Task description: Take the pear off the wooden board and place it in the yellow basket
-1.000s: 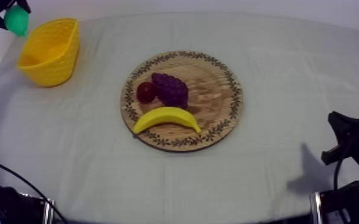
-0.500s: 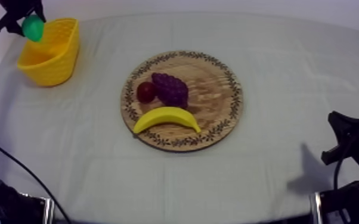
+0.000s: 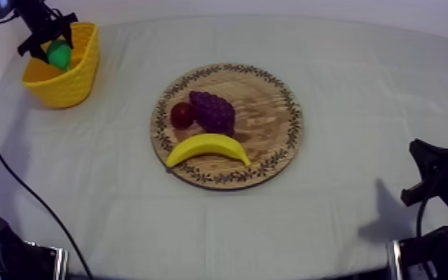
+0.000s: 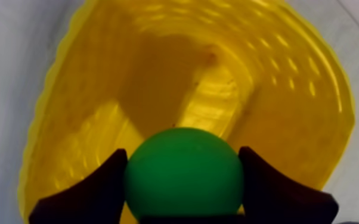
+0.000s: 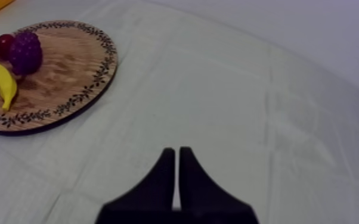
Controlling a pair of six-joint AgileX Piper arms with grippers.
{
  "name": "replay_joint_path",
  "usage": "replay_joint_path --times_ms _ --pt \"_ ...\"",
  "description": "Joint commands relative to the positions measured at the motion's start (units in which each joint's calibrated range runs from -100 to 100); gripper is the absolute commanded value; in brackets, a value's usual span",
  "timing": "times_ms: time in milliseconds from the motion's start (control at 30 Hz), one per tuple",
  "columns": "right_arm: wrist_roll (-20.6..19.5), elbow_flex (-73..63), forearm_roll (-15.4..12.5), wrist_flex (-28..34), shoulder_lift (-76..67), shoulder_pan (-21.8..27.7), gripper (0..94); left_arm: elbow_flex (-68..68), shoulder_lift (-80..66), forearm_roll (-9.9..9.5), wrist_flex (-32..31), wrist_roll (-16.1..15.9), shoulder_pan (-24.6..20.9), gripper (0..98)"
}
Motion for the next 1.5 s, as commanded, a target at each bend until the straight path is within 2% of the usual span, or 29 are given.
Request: replay_joint_path --times_ms 0,233,300,433,633,800,1133,1467 --pt "0.00 -0.05 0.01 0.02 -0.04 0.00 0.4 -0.27 0.75 0.28 0.05 0.07 -0.02 61.5" --pt "0.01 -0.05 0.01 0.02 -0.04 0.00 0.4 -1.03 1.22 0.87 -0.08 0.80 0.07 87.1" --pt "0.00 -0.05 0.01 0.02 -0.04 0.00 0.4 -1.22 0.96 0.75 -0.09 1.03 0.14 91.8" --pt "0.00 -0.05 0.01 0.02 -0.04 0.00 0.4 -1.28 0.29 0.37 -0.17 1.22 0.22 95.4" --pt "0.01 -0.05 0.01 0.02 -0.04 0.00 0.4 0.96 -2.04 0.06 -0.30 0.62 0.24 95.9" --pt "0.00 -0.05 0.01 0.02 -0.04 0.00 0.4 4.18 -5.81 0.03 -0.70 0.22 0.58 90.9" --pt "0.00 -0.05 0.01 0.02 -0.04 0.00 0.4 12.18 -19.06 0.28 -3.45 -0.29 2.74 67.4" --pt "0.00 -0.05 0.01 0.02 -0.04 0.00 0.4 24.34 -34.29 1.22 -11.73 -2.81 5.02 50.4"
